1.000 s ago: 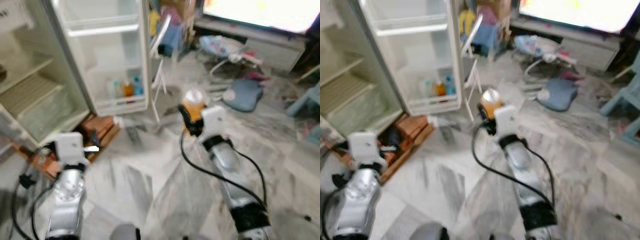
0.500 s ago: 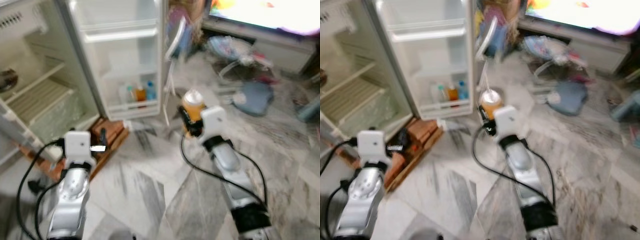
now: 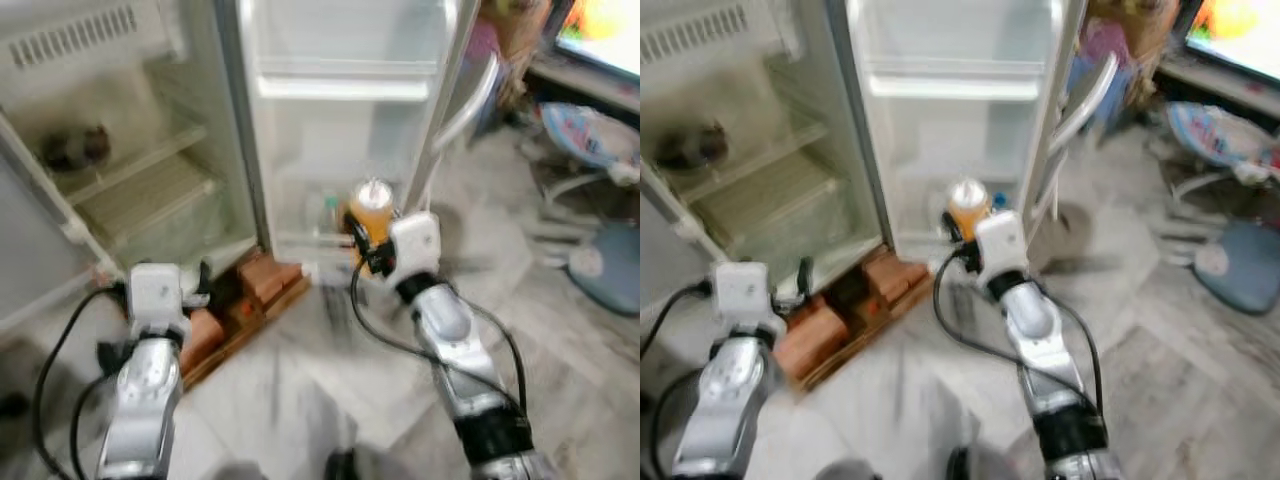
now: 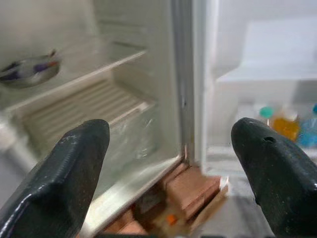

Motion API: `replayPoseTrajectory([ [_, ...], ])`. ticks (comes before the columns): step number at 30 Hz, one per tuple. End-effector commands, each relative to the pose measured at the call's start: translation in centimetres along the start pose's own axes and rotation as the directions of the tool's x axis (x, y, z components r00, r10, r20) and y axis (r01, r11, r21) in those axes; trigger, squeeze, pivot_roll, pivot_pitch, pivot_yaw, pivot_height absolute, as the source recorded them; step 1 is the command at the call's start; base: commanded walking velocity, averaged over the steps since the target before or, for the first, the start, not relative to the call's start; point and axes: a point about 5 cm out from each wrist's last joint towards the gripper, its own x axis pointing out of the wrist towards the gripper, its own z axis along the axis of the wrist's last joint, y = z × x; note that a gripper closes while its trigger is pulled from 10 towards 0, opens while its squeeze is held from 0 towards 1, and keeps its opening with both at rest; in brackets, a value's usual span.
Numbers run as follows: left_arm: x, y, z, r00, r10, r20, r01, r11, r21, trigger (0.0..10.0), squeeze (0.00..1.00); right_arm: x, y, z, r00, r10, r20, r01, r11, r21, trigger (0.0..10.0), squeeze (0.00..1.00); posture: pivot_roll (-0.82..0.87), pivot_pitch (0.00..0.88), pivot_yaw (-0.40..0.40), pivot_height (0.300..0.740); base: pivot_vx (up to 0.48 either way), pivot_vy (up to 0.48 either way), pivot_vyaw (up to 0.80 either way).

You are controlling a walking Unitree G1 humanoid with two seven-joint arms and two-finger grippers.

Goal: Restocking fridge

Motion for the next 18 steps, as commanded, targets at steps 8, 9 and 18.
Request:
replayPoseTrajectory([
  [8, 0.09, 1.27, -0.31, 0.998, 0.045, -0.053, -0.046, 0.999, -0.023, 10.0, 0.00, 0.39, 0.72, 0.69, 0.999, 0.028, 0.025, -0.029, 0.999, 0.019, 10.0, 0.00, 0.14, 0.083, -0.044, 0.740, 0.351, 0.201, 0.00],
  [9, 0.09, 1.27, -0.31, 0.998, 0.045, -0.053, -0.046, 0.999, -0.023, 10.0, 0.00, 0.39, 0.72, 0.69, 0.999, 0.028, 0.025, -0.029, 0.999, 0.019, 10.0, 0.00, 0.14, 0.083, -0.044, 0.740, 0.259, 0.405, 0.00],
  [18, 0.02, 0.79, -0.16, 0.998, 0.022, -0.059, -0.024, 0.999, -0.026, 10.0, 0.00, 0.43, 0.80, 0.62, 0.999, 0.032, 0.021, -0.032, 0.999, 0.012, 10.0, 0.00, 0.14, 0.084, -0.044, 0.740, 0.135, 0.417, 0.00],
])
